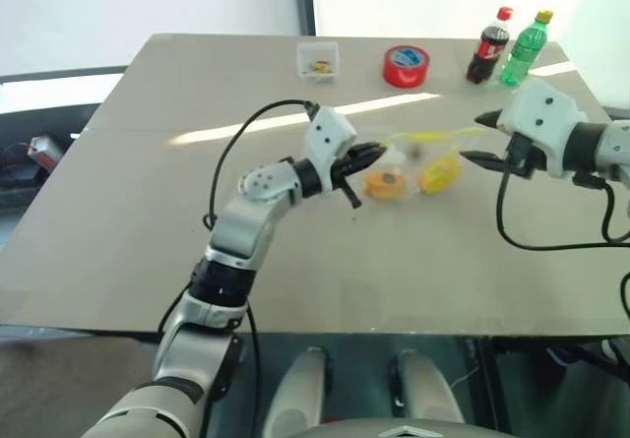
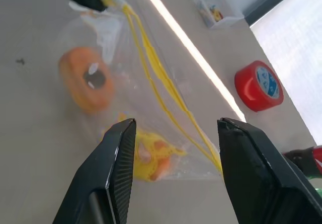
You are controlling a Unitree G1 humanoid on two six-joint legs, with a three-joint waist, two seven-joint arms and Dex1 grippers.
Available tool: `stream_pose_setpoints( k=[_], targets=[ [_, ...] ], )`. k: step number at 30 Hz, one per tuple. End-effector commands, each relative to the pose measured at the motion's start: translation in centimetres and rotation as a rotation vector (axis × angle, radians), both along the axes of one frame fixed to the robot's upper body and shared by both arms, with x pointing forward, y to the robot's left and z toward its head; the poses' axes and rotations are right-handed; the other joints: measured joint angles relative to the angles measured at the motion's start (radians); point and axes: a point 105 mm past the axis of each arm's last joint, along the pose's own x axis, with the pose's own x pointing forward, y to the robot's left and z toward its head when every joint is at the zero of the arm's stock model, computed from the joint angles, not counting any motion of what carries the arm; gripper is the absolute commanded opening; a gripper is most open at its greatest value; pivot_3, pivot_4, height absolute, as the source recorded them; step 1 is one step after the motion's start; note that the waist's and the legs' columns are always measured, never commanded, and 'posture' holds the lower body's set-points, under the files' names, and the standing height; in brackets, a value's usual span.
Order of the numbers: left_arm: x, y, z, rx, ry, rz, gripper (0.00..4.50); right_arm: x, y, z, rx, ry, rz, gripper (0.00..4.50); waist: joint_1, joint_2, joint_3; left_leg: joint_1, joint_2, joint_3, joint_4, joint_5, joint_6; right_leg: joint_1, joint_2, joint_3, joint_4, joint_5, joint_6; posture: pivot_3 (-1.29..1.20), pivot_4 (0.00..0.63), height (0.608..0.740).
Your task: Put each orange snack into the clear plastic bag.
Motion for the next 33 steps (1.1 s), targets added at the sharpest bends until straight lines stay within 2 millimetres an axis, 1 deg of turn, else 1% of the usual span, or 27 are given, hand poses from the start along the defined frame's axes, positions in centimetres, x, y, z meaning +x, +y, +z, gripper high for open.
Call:
stream_pose_setpoints(
  k=[1,5,8,11,15,20,23,29,33],
  targets=[
    [-0.6,-0.5,1.6,0.005,-0.077,-0.035,0.00,-0.4,1.7,1.2,-0.005,-0.093,0.053,2.60,0.000,0.000,0.000,0.000,0.000,0.000,0.000,0.000,0.000,0.000,0.000,0.000,0.000,0.000,0.000,0.00,0.150,0.740],
    [-0.6,0.0,1.6,0.024,-0.090,-0.022,0.00,-0.2,3.3,1.3,-0.040,-0.132,0.122,2.60,-0.001,0.000,0.000,0.000,0.000,0.000,0.000,0.000,0.000,0.000,0.000,0.000,0.000,0.000,0.000,0.00,0.150,0.740],
    [-0.6,0.3,1.6,0.062,-0.125,-0.014,0.00,0.0,3.8,1.3,-0.103,-0.159,0.151,2.60,-0.001,0.000,0.000,0.000,0.000,0.000,0.000,0.000,0.000,0.000,0.000,0.000,0.000,0.000,0.000,0.00,0.150,0.740],
    [-0.6,0.4,1.9,0.100,-0.171,-0.012,0.00,0.3,4.3,1.5,-0.118,-0.166,0.177,2.60,0.000,0.000,0.000,0.000,0.000,0.001,0.000,0.000,0.000,0.000,0.000,-0.001,0.000,0.000,0.000,0.00,0.150,0.740],
    [-0.6,0.2,2.1,0.168,-0.243,-0.023,0.00,0.4,5.4,1.2,-0.158,-0.178,0.238,2.60,0.000,0.000,0.000,0.000,0.000,0.001,0.000,0.000,0.000,0.000,0.000,-0.001,0.000,0.000,0.000,0.00,0.150,0.740],
    [-1.1,-0.2,2.9,0.177,-0.279,-0.045,0.00,0.3,6.4,0.6,-0.202,-0.162,0.304,2.60,-0.001,0.000,0.000,0.000,0.000,0.001,0.000,0.000,0.000,0.000,0.000,-0.001,0.000,0.000,0.000,0.00,0.150,0.740],
    [-1.4,-0.2,2.7,0.206,-0.289,-0.051,0.00,0.3,7.4,0.4,-0.219,-0.173,0.346,2.60,-0.003,0.000,0.000,0.000,0.000,0.001,0.000,0.000,0.000,0.000,0.000,-0.001,0.000,0.000,0.000,0.00,0.150,0.740],
    [-1.5,0.1,1.9,0.268,-0.303,-0.056,0.00,0.8,8.3,0.5,-0.249,-0.212,0.370,2.60,-0.003,0.000,0.000,0.000,0.000,0.001,0.000,0.000,0.000,0.000,0.001,-0.001,0.000,0.000,0.000,0.00,0.150,0.740],
    [-1.4,0.3,2.0,0.270,-0.304,-0.053,0.00,1.1,8.5,0.5,-0.258,-0.221,0.376,2.60,-0.001,0.000,0.000,0.000,0.000,0.001,0.000,0.000,0.000,0.000,0.000,-0.001,0.000,0.000,0.000,0.00,0.150,0.740]
  ],
)
